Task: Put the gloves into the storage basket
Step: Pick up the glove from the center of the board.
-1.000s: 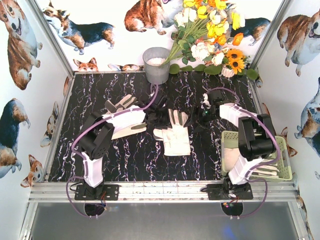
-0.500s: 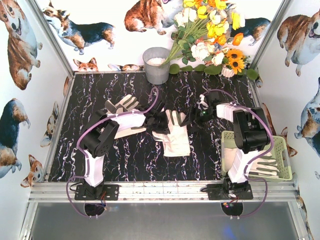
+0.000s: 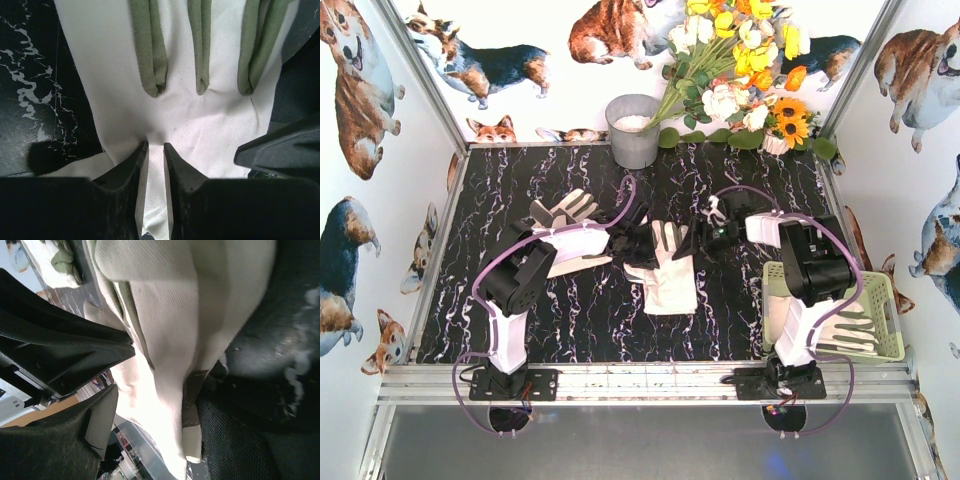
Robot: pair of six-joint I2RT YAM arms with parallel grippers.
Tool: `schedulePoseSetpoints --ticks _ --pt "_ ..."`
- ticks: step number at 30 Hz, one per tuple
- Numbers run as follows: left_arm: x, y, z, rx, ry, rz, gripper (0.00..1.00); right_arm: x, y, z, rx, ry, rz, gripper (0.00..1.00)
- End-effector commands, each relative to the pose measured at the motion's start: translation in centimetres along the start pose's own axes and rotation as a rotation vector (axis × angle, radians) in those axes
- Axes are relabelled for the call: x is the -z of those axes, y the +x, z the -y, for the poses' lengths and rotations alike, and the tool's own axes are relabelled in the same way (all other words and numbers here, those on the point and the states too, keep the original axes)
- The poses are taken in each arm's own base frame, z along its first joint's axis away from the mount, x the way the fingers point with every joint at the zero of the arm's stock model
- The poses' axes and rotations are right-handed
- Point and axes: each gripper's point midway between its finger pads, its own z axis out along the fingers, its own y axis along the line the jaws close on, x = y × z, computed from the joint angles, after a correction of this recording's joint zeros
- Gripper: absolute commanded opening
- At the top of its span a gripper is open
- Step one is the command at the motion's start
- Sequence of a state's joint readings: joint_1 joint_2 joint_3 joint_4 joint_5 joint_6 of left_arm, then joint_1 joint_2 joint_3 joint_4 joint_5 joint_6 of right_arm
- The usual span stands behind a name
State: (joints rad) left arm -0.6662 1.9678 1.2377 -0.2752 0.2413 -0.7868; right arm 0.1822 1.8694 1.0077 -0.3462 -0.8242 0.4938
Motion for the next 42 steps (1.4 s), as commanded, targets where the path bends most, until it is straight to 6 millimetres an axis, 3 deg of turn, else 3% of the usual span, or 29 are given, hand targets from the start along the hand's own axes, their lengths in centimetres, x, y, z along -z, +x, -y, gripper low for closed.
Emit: schedulePoseSetpoints --ticks 1,4,11,12,19,25,35,42 --pt "-0.4 2.4 -3.7 0.005 -0.116 -0.064 0.14 -2.0 1.0 0.9 0.035 0.034 -0.039 0.65" --pt "-0.3 2.4 -3.7 0.007 -0.114 -0.057 0.14 -2.3 1.2 0.8 0.047 0.038 -0.051 0.53" --pt "0.9 1.3 -2.8 0.005 -0.102 -0.006 0.17 -1.6 0.8 -0.4 0.082 0.019 -0.029 0.02" --pt "1.4 0.9 -2.6 0.002 -0.105 0.014 0.18 -1.4 0.7 -0.9 0.098 0.006 -0.024 0.00" --pt "6.3 -1.9 -0.8 0.014 -0.074 0.195 0.43 1.3 0.6 -5.1 0.247 -0.084 0.014 0.00" --pt "11.3 -3.3 -0.8 -0.002 -0.093 0.323 0.65 4.7 1.5 -9.9 0.370 -0.186 0.031 0.00" --pt "20.2 -4.7 5.4 -0.186 0.201 0.456 0.97 10.9 3.3 -17.9 0.505 -0.330 0.063 0.00" --pt "24.4 -4.9 7.4 -0.222 0.304 0.487 1.00 14.7 5.3 -22.8 0.551 -0.474 0.047 0.00"
